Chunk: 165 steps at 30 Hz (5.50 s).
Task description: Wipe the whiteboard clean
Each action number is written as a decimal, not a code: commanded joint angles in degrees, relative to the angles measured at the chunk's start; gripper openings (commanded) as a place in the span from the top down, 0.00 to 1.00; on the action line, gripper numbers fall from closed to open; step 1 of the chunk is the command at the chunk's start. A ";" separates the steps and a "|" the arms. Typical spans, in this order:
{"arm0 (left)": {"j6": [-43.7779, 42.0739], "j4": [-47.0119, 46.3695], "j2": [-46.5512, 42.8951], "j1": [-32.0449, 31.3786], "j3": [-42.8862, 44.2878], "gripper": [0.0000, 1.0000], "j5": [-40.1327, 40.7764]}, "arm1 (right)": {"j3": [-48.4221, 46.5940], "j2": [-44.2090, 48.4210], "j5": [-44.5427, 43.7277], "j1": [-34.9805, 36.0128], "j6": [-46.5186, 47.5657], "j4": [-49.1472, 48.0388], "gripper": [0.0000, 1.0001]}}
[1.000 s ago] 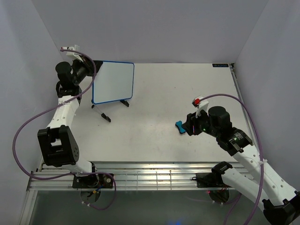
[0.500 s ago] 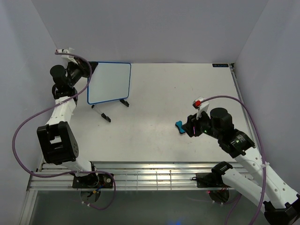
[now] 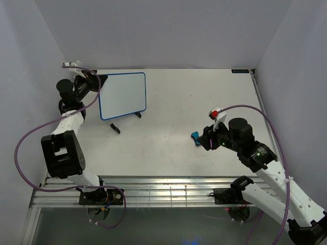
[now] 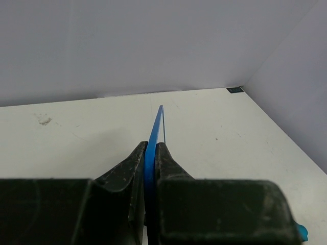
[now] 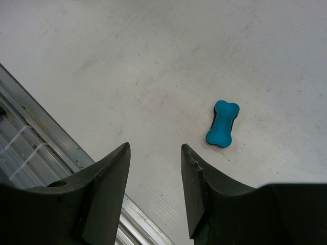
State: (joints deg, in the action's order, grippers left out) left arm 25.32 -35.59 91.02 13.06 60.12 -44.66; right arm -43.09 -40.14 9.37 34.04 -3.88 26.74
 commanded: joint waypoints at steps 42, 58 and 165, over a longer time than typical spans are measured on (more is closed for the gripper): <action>-31.91 -6.24 3.02 12.86 -13.98 1.00 -20.72 | 2.40 3.67 3.11 1.73 0.89 -4.68 0.51; -36.65 1.13 -0.14 19.46 -15.55 1.00 -21.26 | 2.75 4.46 3.38 1.82 0.89 -5.03 0.51; -21.19 15.56 -21.06 18.49 -28.12 0.75 11.79 | 4.33 6.83 7.69 1.91 0.28 -7.58 0.46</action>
State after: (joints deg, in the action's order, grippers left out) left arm 9.10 -21.50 68.84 31.00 33.58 -43.11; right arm -38.50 -33.36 16.69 35.66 -3.88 21.98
